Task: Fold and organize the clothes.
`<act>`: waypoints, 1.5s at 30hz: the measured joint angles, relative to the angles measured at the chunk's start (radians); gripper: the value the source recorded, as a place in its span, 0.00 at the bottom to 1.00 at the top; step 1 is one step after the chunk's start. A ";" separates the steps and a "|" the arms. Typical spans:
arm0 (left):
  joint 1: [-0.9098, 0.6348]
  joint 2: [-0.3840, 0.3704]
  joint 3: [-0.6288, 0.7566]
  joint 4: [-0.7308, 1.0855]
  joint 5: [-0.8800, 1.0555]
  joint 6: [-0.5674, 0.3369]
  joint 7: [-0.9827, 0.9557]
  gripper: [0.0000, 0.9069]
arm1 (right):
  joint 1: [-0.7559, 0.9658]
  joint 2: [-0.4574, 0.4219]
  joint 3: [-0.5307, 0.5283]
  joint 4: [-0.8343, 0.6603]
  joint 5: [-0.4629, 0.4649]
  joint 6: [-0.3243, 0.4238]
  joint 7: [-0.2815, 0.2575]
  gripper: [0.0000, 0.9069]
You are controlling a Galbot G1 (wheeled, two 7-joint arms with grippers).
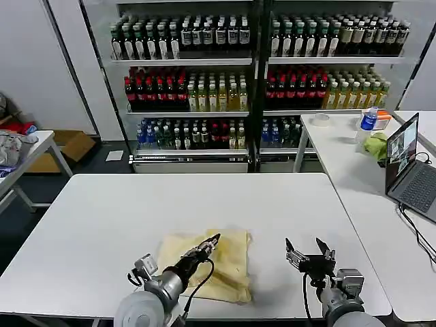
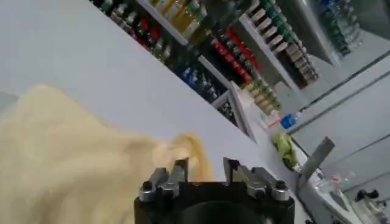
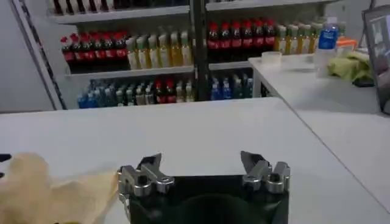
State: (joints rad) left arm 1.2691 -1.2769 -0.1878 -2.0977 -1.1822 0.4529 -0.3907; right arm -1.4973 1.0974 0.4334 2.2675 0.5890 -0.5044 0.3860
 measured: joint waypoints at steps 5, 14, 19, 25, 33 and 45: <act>0.011 0.000 0.002 -0.021 -0.002 0.004 0.006 1.00 | 0.001 0.009 -0.004 0.000 -0.002 -0.001 0.000 1.00; 0.069 0.048 -0.093 -0.045 0.048 0.011 0.005 1.00 | 0.011 0.020 -0.015 -0.006 -0.007 -0.001 -0.003 1.00; 0.121 0.086 -0.178 -0.048 0.095 0.016 0.012 1.00 | 0.017 0.020 -0.017 -0.007 -0.007 -0.001 -0.003 1.00; 0.155 0.099 -0.230 -0.039 0.164 0.020 0.026 1.00 | 0.014 0.020 -0.016 -0.005 -0.007 -0.002 -0.003 1.00; 0.170 0.100 -0.259 -0.002 0.227 0.033 0.042 1.00 | -0.001 0.026 -0.001 0.014 -0.004 -0.007 -0.002 1.00; 0.172 0.081 -0.256 0.045 0.202 0.071 0.082 1.00 | -0.036 0.024 0.021 0.043 -0.003 -0.008 -0.002 1.00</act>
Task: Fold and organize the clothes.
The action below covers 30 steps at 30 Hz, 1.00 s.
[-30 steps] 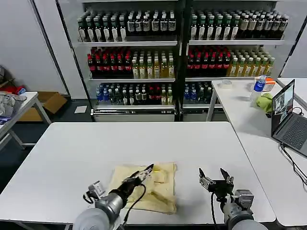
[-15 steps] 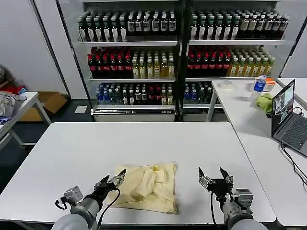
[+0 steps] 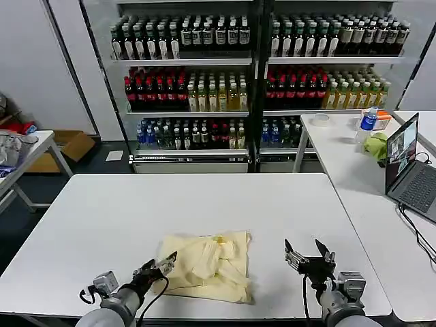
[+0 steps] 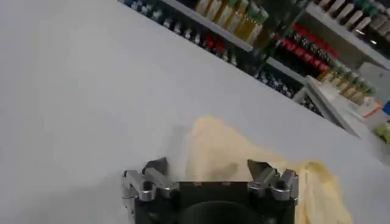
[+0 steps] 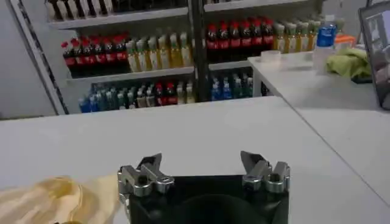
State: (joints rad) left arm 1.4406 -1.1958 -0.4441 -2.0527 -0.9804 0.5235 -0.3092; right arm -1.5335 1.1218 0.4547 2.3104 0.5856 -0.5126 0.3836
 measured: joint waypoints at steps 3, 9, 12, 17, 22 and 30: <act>-0.009 -0.004 0.006 0.012 -0.012 0.006 0.009 1.00 | -0.008 0.000 0.005 0.007 0.000 0.000 0.000 1.00; -0.027 -0.024 0.007 0.031 -0.058 0.025 0.030 0.74 | -0.022 0.005 0.006 0.016 -0.003 0.000 0.000 1.00; -0.027 -0.028 0.005 0.035 -0.086 0.027 0.041 0.10 | -0.026 0.007 0.006 0.019 -0.005 0.000 0.000 1.00; -0.027 -0.026 0.000 0.050 -0.118 0.021 0.052 0.02 | -0.030 0.013 0.005 0.022 -0.010 0.000 0.000 1.00; -0.030 -0.032 -0.008 0.065 -0.150 0.011 0.056 0.02 | -0.032 0.017 0.004 0.021 -0.013 0.000 0.000 1.00; -0.040 -0.048 -0.023 0.092 -0.206 -0.005 0.063 0.01 | -0.023 0.011 0.004 0.011 -0.010 0.000 0.001 1.00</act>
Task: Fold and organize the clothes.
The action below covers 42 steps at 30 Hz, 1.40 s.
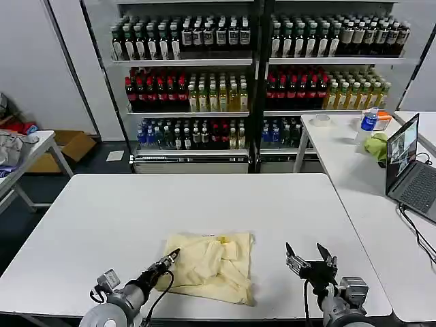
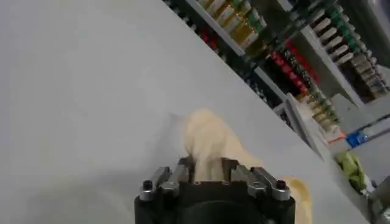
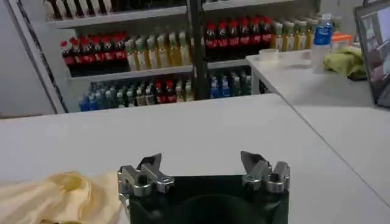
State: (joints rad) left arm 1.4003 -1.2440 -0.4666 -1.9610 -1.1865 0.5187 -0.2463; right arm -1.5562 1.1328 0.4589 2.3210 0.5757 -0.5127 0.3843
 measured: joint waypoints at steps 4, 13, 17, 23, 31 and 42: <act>-0.003 -0.010 -0.009 0.006 -0.028 -0.003 0.000 0.01 | 0.009 -0.003 -0.005 -0.007 0.004 -0.003 0.002 1.00; -0.011 -0.014 -0.049 -0.006 -0.107 -0.017 -0.004 0.01 | 0.041 -0.005 -0.021 -0.027 0.017 -0.010 0.006 1.00; -0.012 0.001 -0.087 -0.019 -0.148 -0.017 -0.013 0.01 | 0.059 -0.007 -0.029 -0.036 0.024 -0.011 0.007 1.00; -0.006 0.060 -0.198 -0.039 -0.200 -0.020 -0.028 0.01 | 0.087 -0.014 -0.040 -0.047 0.035 -0.012 0.007 1.00; 0.028 0.226 -0.413 -0.068 -0.238 0.003 -0.032 0.02 | 0.108 -0.018 -0.046 -0.047 0.042 -0.013 0.009 1.00; 0.043 0.415 -0.540 -0.139 -0.173 0.026 -0.042 0.02 | 0.101 -0.016 -0.033 -0.022 0.043 -0.014 0.011 1.00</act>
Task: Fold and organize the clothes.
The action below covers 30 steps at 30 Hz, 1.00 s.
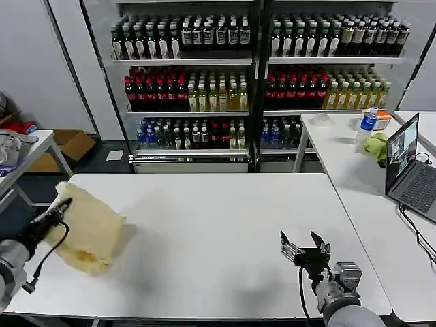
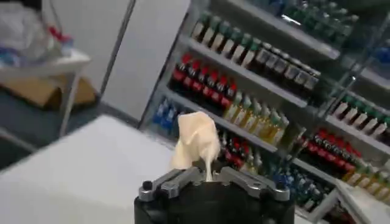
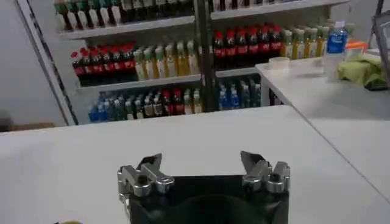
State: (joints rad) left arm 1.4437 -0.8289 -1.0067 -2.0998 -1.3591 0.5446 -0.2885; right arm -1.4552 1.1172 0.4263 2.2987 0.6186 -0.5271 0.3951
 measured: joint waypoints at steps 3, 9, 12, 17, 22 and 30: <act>0.015 0.013 0.026 -0.038 0.078 -0.006 -0.002 0.02 | -0.009 0.002 0.008 0.002 -0.002 0.001 -0.002 1.00; 0.032 -0.013 0.164 -0.094 0.312 -0.027 -0.016 0.02 | -0.015 0.004 0.020 -0.002 -0.008 0.004 -0.003 1.00; 0.028 -0.041 0.259 -0.120 0.432 -0.034 -0.025 0.02 | -0.021 0.004 0.023 -0.002 -0.014 0.004 -0.004 1.00; -0.005 -0.100 0.428 -0.129 0.577 -0.034 -0.048 0.02 | -0.038 0.009 0.038 0.009 -0.028 0.004 -0.005 1.00; -0.066 -0.159 0.580 -0.127 0.638 -0.025 -0.075 0.02 | -0.060 0.017 0.055 0.014 -0.041 0.007 -0.008 1.00; -0.177 -0.263 0.777 -0.078 0.651 -0.013 -0.116 0.02 | -0.087 0.030 0.070 0.029 -0.054 0.007 -0.009 1.00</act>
State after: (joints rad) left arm 1.2667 -1.0916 -0.2294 -2.1774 -0.7078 0.5318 -0.4046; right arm -1.5419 1.1474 0.4967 2.3277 0.5643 -0.5198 0.3866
